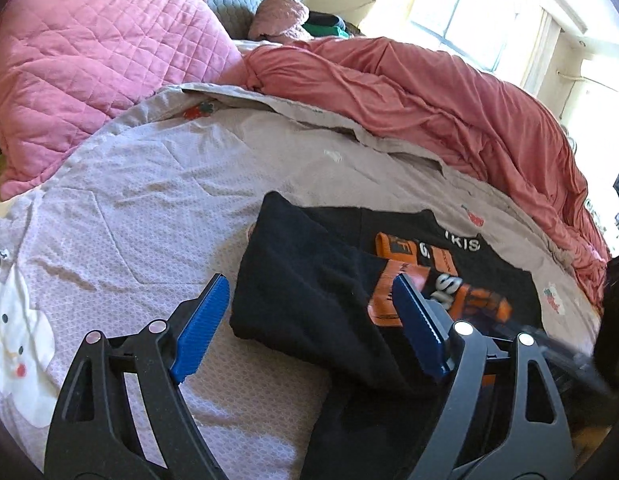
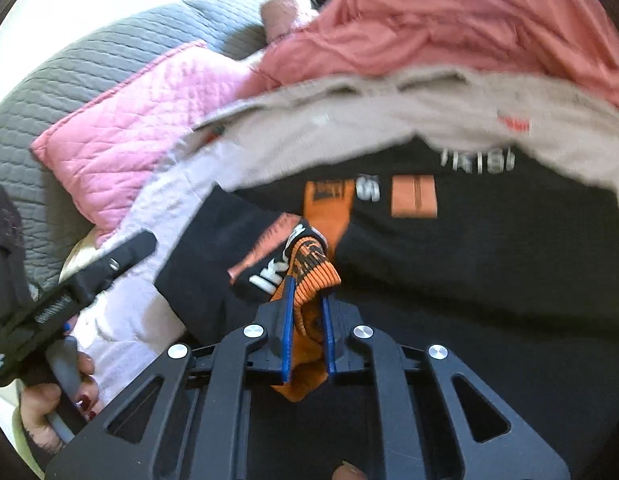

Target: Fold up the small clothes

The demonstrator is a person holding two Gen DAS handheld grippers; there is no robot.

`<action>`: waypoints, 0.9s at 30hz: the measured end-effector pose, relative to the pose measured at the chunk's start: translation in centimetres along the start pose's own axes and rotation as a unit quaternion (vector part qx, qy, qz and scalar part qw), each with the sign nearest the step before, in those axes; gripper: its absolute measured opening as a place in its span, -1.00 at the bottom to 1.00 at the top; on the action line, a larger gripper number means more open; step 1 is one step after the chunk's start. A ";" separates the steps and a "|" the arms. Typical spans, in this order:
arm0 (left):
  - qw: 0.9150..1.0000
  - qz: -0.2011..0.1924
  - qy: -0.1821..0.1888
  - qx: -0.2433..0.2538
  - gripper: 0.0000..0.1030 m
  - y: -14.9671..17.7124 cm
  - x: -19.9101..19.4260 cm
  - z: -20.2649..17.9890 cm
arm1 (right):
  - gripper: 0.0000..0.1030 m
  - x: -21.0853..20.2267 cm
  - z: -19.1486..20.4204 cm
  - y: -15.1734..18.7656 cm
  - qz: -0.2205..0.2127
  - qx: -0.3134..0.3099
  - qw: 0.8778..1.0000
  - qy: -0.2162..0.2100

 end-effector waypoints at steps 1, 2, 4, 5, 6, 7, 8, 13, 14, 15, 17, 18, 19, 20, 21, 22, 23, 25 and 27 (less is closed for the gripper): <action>1.000 -0.003 -0.001 -0.001 0.48 -0.1 -0.1 0.1 | -0.78 -0.4 0.0 -0.5 -0.008 -0.004 1.000 0.000; 1.000 -0.005 0.000 -0.002 0.48 -0.2 -0.1 0.2 | -0.78 -1.1 -0.1 -1.5 -0.020 -0.012 1.000 0.002; 1.000 -0.008 0.002 -0.005 0.48 -0.3 -0.2 0.3 | -0.78 -2.1 -0.4 -3.0 -0.038 -0.026 0.999 0.012; 1.000 -0.010 0.002 -0.004 0.48 -0.3 -0.3 0.3 | -0.78 -2.7 -0.8 -3.9 -0.049 -0.034 0.998 0.021; 1.000 -0.012 0.003 -0.003 0.48 -0.3 -0.4 0.2 | -0.78 -3.3 -1.2 -4.6 -0.059 -0.041 0.997 0.031; 1.000 -0.013 0.004 0.000 0.50 -0.3 -0.4 0.1 | -0.78 -3.6 -1.6 -5.0 -0.064 -0.045 0.996 0.038; 1.000 -0.013 0.004 0.001 0.50 -0.3 -0.4 0.1 | -0.78 -4.2 -2.4 -5.6 -0.071 -0.051 0.995 0.050; 1.000 -0.010 0.006 0.016 0.50 -0.1 -0.2 -0.5 | -0.78 -5.8 -7.4 -7.1 -0.068 -0.056 0.990 0.107; 1.000 -0.010 0.007 0.018 0.50 -0.1 -0.2 -0.6 | -0.78 -5.6 -8.7 -7.1 -0.059 -0.057 0.989 0.123; 1.000 -0.010 0.007 0.022 0.50 0.0 -0.1 -0.8 | -0.78 -5.5 -9.6 -7.0 -0.053 -0.059 0.987 0.139; 0.999 -0.007 0.006 0.033 0.50 0.2 0.0 -1.2 | -0.78 -4.9 -11.2 -6.5 -0.038 -0.064 0.984 0.161; 0.999 -0.005 0.005 0.037 0.50 0.3 0.1 -1.4 | -0.78 -4.6 -11.9 -6.1 -0.031 -0.065 0.983 0.171; 0.999 -0.003 0.004 0.043 0.50 0.4 0.2 -1.7 | -0.78 -4.5 -12.5 -5.8 -0.025 -0.063 0.982 0.177; 0.999 -0.001 0.004 0.048 0.50 0.5 0.4 -1.9 | -0.78 -4.2 -13.4 -5.4 -0.020 -0.057 0.981 0.183; 0.999 0.002 0.002 0.053 0.50 0.6 0.6 -2.3 | -0.78 -4.0 -13.9 -5.1 -0.018 -0.053 0.981 0.187; 0.998 0.005 0.003 0.056 0.50 0.5 0.8 -2.6 | -0.78 -3.9 -14.3 -4.8 -0.016 -0.049 0.980 0.190; 0.998 0.009 0.003 0.059 0.51 0.4 1.2 -3.1 | -0.78 -3.8 -15.0 -4.5 -0.015 -0.043 0.980 0.195; 0.998 0.020 0.004 0.063 0.52 0.0 2.0 -4.0 | -0.78 -3.8 -15.2 -4.1 -0.013 -0.039 0.979 0.199; 0.996 0.037 0.000 0.075 0.52 -0.6 3.4 -5.8 | -0.78 -3.4 -15.6 -3.8 -0.008 -0.035 0.979 0.201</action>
Point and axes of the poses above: each gripper's, at about its wrist camera, not at the fingertips, and x roughly the way its jaws point, z to its left, y to its underside, the point moved 1 cm from there along x, roughly the way its jaws point, and after that the axes turned 6 degrees about -z, right-handed, at the moved point
